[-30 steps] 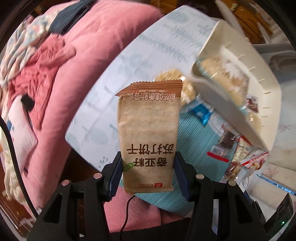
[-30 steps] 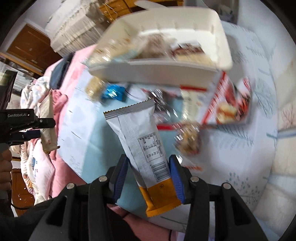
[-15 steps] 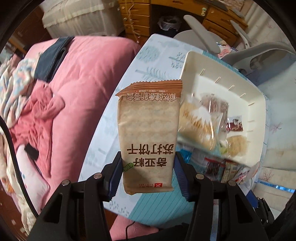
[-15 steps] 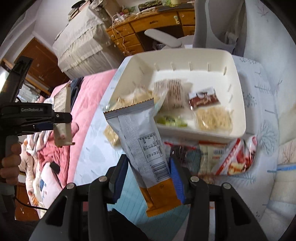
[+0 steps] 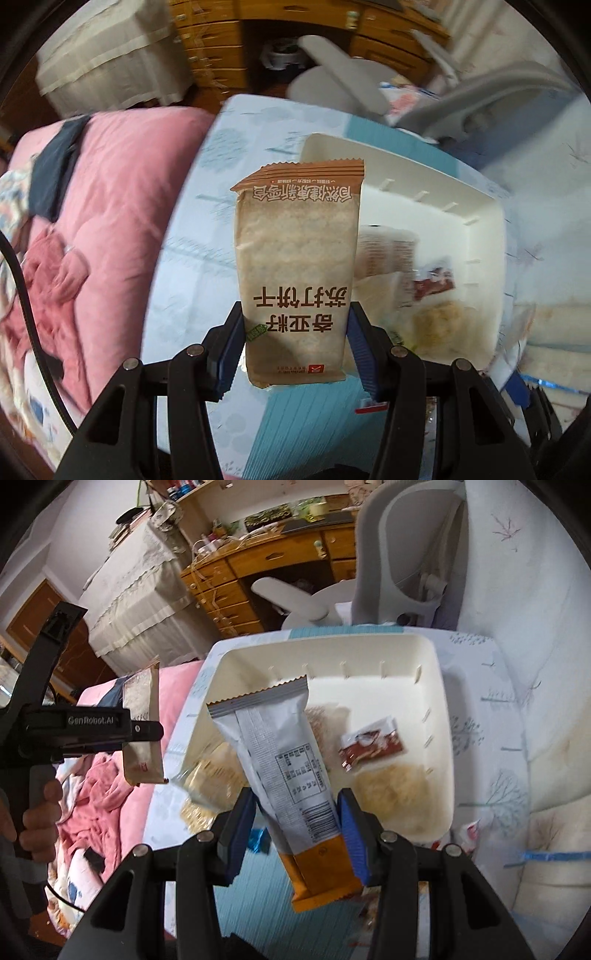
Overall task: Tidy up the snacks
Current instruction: 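Carry the biscuit packet with the left tool into the tray while the right tool drops the bar there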
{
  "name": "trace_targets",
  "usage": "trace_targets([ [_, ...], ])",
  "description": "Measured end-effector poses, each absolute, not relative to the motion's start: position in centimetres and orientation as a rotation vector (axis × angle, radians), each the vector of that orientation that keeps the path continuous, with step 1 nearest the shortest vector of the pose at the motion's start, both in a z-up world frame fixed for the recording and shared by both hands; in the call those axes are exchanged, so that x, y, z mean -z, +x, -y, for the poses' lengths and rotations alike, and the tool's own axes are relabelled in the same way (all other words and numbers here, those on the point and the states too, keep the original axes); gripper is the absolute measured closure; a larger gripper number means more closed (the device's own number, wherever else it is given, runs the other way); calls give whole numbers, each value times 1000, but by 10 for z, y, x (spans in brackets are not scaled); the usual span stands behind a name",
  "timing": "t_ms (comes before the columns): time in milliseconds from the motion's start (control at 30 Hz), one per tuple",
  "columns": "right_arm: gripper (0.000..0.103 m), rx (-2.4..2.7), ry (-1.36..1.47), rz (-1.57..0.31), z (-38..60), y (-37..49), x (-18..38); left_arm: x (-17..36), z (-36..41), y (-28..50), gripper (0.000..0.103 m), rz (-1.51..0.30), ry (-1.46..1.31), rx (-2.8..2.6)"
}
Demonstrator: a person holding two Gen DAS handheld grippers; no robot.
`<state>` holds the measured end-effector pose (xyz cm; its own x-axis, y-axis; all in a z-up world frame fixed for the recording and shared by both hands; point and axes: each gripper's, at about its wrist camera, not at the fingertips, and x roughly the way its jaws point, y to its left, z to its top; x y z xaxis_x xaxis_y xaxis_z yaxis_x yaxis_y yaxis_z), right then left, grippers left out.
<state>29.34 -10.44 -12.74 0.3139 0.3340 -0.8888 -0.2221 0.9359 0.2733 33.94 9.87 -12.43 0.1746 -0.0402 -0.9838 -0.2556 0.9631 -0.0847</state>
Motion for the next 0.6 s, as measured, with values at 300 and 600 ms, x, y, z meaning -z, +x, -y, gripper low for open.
trace_targets([
  [300,55,-304,111,-1190,117,311,136,130,-55,352,51,-1343,-232,23],
  [600,51,-267,201,-1226,138,314,143,111,-34,337,40,-1272,-257,156],
])
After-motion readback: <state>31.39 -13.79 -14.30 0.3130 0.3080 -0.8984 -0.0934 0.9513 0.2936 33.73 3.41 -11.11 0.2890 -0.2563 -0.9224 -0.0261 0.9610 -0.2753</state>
